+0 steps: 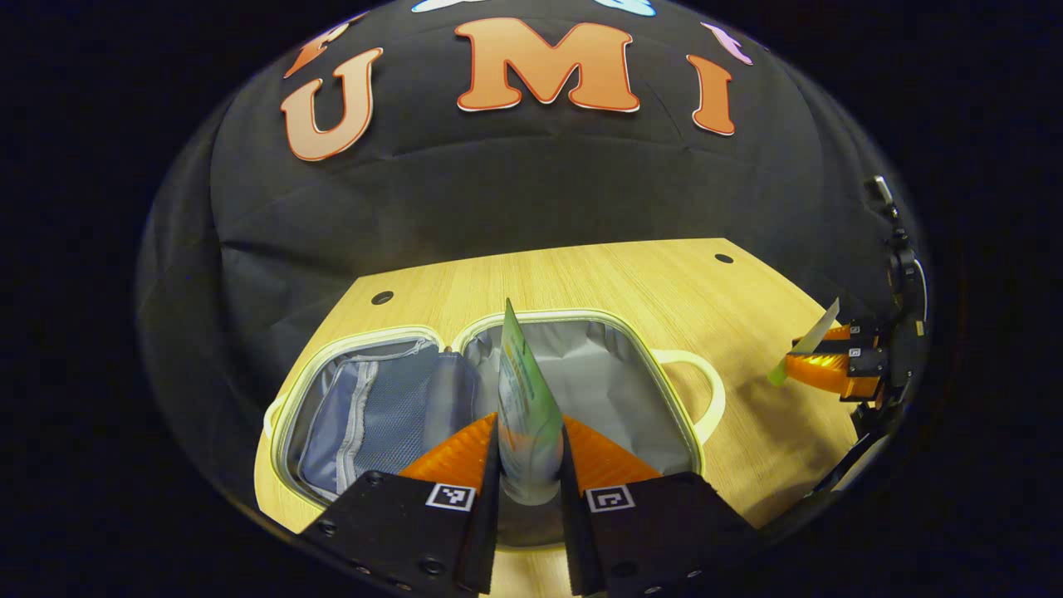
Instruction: First open the suitcase, pack the skin care products into it, and then close the suitcase.
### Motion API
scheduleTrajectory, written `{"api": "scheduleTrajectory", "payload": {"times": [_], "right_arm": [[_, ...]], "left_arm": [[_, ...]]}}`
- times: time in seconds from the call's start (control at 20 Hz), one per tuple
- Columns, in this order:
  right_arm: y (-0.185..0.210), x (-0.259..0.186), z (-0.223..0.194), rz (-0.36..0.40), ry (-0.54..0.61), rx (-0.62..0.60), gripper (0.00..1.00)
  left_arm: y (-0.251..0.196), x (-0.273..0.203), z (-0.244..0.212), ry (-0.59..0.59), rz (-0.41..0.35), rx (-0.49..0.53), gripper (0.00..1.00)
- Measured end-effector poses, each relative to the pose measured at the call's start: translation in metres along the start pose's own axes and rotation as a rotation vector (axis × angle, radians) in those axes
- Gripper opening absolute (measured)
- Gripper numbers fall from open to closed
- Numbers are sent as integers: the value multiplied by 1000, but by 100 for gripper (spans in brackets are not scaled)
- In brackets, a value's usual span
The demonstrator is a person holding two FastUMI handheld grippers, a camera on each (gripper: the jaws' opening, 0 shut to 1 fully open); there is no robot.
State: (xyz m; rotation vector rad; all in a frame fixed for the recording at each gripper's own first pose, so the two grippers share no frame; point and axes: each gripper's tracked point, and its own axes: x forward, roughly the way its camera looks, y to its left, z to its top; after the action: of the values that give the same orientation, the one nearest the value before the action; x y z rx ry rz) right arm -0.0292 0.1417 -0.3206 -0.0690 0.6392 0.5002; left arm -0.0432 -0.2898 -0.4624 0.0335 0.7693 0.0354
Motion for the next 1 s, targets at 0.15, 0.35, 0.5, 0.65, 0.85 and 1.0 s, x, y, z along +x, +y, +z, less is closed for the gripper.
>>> {"api": "scheduleTrajectory", "payload": {"times": [0.15,0.35,0.5,0.65,0.85,1.0], "right_arm": [[28,-14,23,6,-36,-10,36],[67,-25,49,37,-68,-35,36],[100,-23,55,73,-63,-45,36],[120,-10,49,100,-26,-51,36],[136,14,37,103,25,-18,36],[144,32,36,106,57,20,36]], "left_arm": [[3,10,-6,25,-60,17,34],[7,24,-21,91,-125,44,34],[9,28,-35,170,-176,65,34],[5,35,-47,252,-247,27,34],[10,51,-72,395,-263,-7,33],[9,68,-71,413,-254,-44,35]]}}
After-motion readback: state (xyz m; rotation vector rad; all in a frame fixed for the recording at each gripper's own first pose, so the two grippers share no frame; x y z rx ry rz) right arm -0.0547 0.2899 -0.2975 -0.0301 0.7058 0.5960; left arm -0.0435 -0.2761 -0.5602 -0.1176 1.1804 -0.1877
